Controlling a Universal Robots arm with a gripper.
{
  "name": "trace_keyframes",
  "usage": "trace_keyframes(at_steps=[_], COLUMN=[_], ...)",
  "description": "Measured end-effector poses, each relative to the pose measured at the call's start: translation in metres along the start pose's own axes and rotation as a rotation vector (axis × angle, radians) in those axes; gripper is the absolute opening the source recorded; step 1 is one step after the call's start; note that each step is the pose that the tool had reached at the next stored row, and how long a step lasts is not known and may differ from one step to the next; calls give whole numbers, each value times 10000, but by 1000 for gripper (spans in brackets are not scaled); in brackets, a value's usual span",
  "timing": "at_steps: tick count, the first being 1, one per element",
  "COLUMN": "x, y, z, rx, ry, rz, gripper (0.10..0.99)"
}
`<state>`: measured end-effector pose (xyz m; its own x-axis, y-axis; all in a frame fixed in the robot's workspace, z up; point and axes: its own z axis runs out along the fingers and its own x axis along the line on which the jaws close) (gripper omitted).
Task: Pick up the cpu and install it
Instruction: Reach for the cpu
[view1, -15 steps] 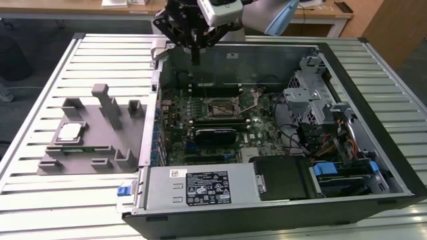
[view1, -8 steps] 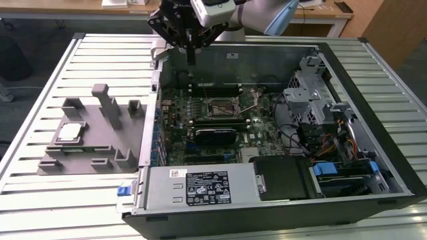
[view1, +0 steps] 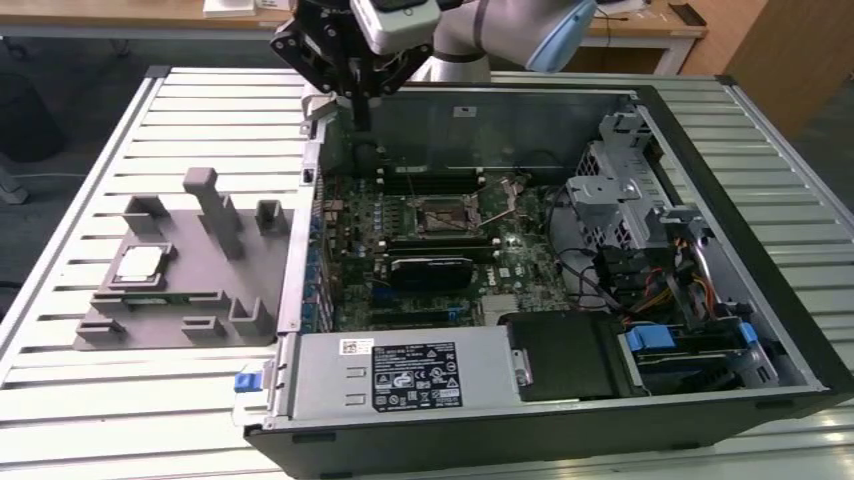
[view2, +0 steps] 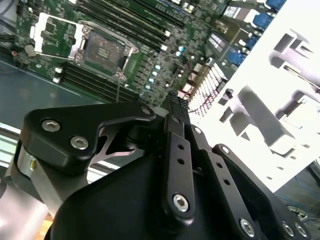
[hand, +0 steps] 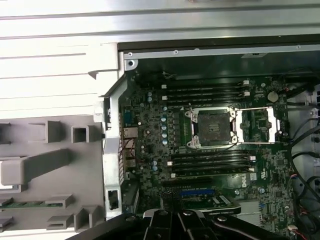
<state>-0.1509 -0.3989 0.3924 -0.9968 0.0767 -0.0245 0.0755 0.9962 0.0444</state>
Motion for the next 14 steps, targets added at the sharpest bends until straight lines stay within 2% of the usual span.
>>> trace_keyframes(at_steps=[14], x=[361], y=[-29], z=[31], rx=[0], ry=[-1], rz=[4], gripper=[106])
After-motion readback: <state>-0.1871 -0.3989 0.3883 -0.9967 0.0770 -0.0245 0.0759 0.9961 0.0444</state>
